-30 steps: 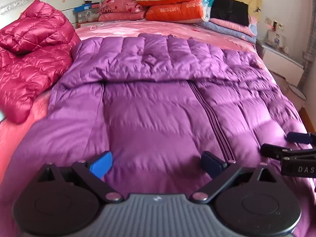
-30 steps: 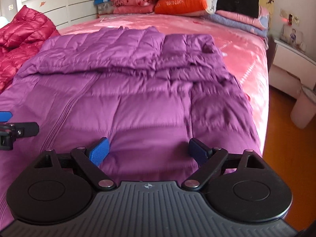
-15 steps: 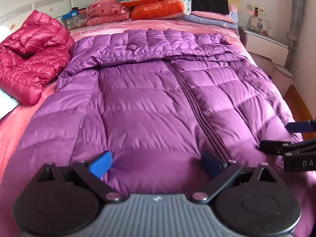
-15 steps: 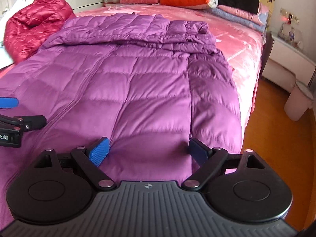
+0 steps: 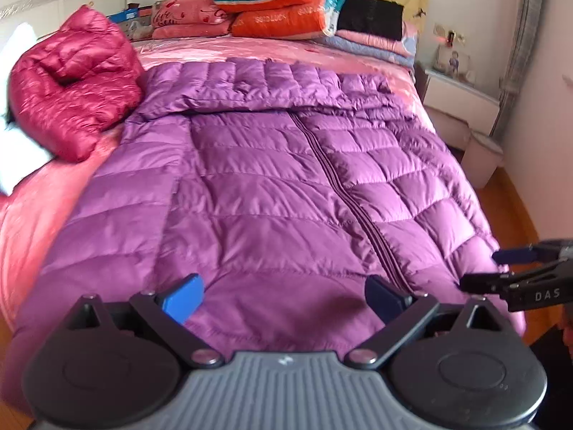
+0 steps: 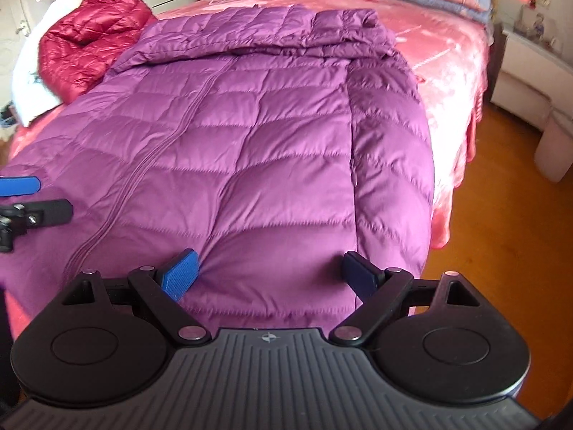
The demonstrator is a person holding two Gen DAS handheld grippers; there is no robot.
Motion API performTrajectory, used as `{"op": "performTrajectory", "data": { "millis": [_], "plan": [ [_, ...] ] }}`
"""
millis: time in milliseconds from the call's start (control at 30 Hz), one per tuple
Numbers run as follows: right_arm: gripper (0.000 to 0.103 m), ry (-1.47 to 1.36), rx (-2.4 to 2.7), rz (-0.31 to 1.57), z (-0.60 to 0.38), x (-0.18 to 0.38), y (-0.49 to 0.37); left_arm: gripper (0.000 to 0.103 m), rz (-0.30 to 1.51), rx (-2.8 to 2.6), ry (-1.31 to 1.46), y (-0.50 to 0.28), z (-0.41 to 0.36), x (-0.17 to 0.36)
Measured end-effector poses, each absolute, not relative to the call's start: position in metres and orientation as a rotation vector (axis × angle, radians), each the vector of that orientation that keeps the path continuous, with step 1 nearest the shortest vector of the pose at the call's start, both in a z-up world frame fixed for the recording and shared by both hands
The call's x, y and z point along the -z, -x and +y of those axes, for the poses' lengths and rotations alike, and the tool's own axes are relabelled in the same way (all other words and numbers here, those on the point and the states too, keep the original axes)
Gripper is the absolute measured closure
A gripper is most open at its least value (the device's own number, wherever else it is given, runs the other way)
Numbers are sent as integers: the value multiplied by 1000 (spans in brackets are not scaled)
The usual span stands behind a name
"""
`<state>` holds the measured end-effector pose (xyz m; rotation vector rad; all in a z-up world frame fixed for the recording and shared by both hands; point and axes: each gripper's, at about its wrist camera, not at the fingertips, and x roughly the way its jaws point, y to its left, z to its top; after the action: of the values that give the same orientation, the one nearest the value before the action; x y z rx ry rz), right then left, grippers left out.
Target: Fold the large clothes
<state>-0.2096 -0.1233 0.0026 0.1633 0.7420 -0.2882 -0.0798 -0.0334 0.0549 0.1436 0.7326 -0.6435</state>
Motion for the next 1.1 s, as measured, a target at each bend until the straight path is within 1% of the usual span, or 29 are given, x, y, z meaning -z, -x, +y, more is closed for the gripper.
{"op": "performTrajectory", "data": {
  "millis": [133, 233, 300, 467, 600, 767, 1100],
  "plan": [
    [0, -220, 260, 740, -133, -7, 224, 6, 706, 605, -102, 80, -3, -71],
    [0, -256, 312, 695, -144, -11, 240, 6, 690, 548, -39, 71, 24, -80],
    [0, -329, 361, 662, -160, -13, 251, 6, 698, 510, 0, 59, 40, -81],
    [0, -567, 473, 590, -212, -4, 273, 6, 771, 462, 87, 30, 78, -68],
    [0, -684, 446, 636, -240, 16, 268, 6, 842, 450, 203, 15, 99, -49],
    [0, -729, 397, 690, -250, 37, 255, 6, 891, 537, 312, 8, 104, -34],
    [0, -919, 289, 724, -270, 71, 240, 6, 960, 616, 345, -1, 97, -17]
  ]
}}
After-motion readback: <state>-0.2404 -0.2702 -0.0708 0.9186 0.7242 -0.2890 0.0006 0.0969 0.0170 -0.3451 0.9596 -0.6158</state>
